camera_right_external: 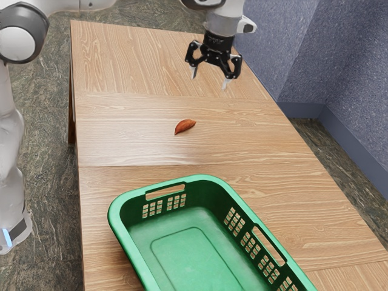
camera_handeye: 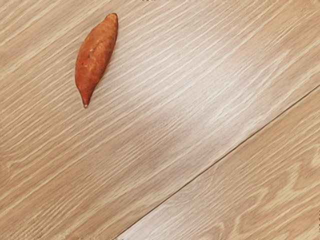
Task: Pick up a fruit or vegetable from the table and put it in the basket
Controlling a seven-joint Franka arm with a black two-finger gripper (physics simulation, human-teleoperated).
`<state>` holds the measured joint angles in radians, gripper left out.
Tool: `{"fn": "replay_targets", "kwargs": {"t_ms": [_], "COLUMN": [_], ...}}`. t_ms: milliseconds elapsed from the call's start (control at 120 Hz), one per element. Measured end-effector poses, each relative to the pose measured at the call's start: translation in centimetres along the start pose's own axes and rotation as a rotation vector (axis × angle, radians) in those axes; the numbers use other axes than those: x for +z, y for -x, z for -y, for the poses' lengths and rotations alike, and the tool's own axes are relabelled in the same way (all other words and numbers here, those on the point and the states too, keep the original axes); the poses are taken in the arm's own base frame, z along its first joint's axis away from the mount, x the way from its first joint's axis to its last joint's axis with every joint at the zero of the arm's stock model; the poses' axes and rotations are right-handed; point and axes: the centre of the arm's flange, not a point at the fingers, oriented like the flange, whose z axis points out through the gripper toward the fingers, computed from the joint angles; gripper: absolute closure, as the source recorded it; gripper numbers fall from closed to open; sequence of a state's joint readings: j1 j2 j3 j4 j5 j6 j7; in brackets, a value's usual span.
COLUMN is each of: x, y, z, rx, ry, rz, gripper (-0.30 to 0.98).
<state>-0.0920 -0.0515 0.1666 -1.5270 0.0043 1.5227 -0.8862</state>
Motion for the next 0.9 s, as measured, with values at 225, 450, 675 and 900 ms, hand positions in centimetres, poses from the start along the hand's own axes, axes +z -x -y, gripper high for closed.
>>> {"fn": "replay_targets", "kwargs": {"t_ms": [225, 450, 675, 900], "x": [0.2, 0.1, 6.4, 7.2], "y": [1.2, 4.7, -1.6, -1.0], "z": [-1.0, -3.4, -2.9, -3.1], "rx": [-0.399, -0.534, -0.424, -0.018], "ry": [-0.010, 0.005, -0.059, 0.048], "rz": [0.002, 0.047, 0.126, 0.074], "gripper": [0.00, 0.01, 0.02, 0.03]}}
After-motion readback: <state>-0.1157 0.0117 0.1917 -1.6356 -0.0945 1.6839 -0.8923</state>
